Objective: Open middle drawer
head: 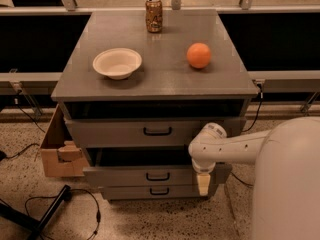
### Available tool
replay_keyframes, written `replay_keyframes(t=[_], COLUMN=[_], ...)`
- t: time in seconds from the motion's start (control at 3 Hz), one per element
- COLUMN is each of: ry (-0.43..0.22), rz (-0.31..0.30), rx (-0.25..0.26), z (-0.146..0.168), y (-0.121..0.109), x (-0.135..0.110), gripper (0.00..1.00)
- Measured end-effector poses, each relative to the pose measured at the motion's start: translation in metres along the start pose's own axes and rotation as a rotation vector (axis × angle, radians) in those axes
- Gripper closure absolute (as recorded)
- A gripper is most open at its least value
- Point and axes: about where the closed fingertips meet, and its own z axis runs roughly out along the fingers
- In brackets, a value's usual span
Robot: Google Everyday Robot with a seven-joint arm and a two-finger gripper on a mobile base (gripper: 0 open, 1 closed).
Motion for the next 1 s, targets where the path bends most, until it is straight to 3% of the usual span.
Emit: replay_keyframes(t=[0.33,0.67,1.0], ry=[-0.002,-0.017,-0.031], rz=[0.024,0.082,0.114], rx=[-0.051,-0.184,-0.254], z=[0.007,0.009,0.003], y=[0.011,0.062,0.089], x=[-0.003,-0.013,-0.018], gripper=[0.02,0.23,0.47])
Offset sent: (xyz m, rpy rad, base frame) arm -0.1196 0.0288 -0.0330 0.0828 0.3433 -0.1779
